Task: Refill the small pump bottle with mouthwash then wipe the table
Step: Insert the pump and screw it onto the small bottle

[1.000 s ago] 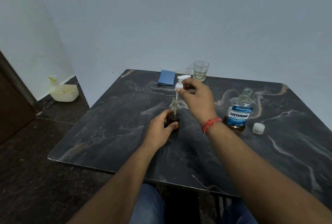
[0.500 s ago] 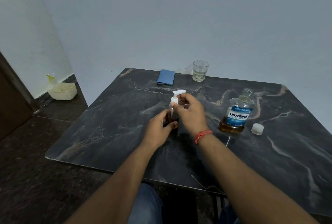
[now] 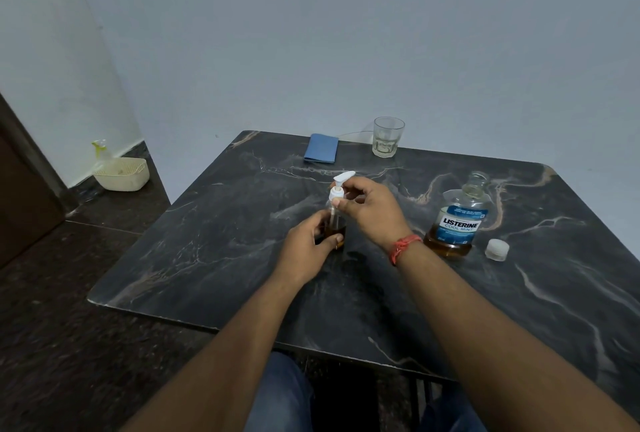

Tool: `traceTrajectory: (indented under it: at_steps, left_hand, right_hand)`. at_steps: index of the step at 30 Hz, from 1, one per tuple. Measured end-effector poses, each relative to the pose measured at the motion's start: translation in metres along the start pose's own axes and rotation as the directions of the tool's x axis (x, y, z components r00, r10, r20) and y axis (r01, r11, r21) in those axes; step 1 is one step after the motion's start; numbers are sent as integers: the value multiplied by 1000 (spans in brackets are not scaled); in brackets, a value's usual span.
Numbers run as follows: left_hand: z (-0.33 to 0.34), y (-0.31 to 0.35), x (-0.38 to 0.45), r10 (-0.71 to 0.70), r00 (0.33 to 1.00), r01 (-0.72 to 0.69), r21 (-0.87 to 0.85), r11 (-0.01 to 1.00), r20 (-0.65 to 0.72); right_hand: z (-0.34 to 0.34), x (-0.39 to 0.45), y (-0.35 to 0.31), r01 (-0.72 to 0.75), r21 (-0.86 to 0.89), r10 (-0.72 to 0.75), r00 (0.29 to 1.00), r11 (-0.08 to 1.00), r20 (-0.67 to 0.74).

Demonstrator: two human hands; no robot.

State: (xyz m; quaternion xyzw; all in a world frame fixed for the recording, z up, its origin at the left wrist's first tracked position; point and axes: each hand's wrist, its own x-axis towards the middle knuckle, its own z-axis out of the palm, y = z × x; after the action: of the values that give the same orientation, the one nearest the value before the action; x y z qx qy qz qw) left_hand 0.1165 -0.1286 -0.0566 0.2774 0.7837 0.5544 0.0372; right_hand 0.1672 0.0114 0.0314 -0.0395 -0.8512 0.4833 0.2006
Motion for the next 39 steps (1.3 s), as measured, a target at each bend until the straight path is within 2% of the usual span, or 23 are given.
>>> traceTrajectory:
  at_steps: [8,16,20,24,28,31,39]
  left_hand:
    - [0,-2,1,-11,1000,11,7,1000,10]
    - [-1,1,-1,15,1000,-15,5,1000,3]
    - [-1,2,-1,6,1000,-6,18,1000,1]
    - [-2,3,-1,2,1000,-2,7,1000,-3]
    - [-1,3,-1,8,1000,-7,-22,1000,9]
    - [-1,3,-1,7,1000,-7,-21,1000,3]
    - [-2,4,0,-7,1000,7,36,999,6]
  right_hand:
    - [-3,1,-1,59,-9,-59,998,998,9]
    - [4,-2,3,8,-10,-9,998,1000,-58]
    - [7,-1,2,-32,45,35,996,999,-77]
    - [7,-2,-1,-47,146,57,996,988,-64]
    - [0,-4,0,-39,238,34,999,970,25]
    - [-1,-3,0,-41,233,24,997,972,74]
    - [10,-1,4,-157,267,168,986,951,-15]
